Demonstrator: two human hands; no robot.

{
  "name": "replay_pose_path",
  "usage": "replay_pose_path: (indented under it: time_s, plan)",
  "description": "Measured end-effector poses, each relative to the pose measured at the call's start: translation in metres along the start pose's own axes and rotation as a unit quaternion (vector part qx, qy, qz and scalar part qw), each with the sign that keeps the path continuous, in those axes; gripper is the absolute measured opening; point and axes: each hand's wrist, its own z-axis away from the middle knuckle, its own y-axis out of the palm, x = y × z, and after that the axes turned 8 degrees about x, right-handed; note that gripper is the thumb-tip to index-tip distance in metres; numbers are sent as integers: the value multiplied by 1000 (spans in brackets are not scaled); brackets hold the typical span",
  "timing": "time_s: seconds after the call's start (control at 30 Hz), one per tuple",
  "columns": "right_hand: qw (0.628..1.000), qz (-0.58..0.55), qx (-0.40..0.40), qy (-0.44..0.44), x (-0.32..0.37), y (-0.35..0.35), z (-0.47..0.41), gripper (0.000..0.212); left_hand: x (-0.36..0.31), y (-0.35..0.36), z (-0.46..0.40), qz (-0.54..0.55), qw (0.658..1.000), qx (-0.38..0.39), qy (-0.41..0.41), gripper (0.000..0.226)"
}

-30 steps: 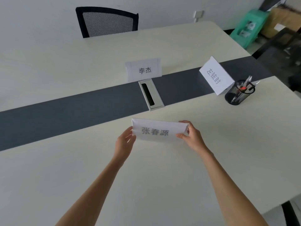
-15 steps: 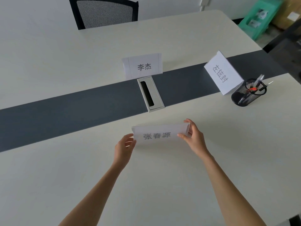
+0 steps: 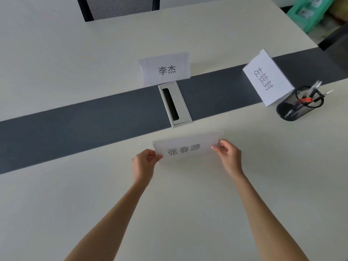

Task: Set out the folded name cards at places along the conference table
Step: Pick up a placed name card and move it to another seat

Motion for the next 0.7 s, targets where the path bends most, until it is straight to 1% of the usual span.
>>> replay_pose_path:
  time_s: [0.1,0.23,0.4,0.47,0.53,0.7]
  plan:
    - [1000,19,-3,-6,5,-1,-24,11,-9,6,-11,-11,1000,-14,-9,14]
    - [1000,14,-2,0,8,0,-46,19,-18,12,-19,-10,999,-35,-12,12]
    - [1000,5,9,-11,7,-2,-51,18,-16,13,-20,1,999,-33,2,9]
    - [1000,7,8,-12,7,-2,-50,18,-15,14,-18,9,999,-47,5,12]
    - [1000,10,2,-9,6,-1,-48,17,-14,16,-18,22,998,-57,0,15]
    - [1000,12,-4,-10,4,-3,-45,14,-15,16,-23,31,998,-53,-12,13]
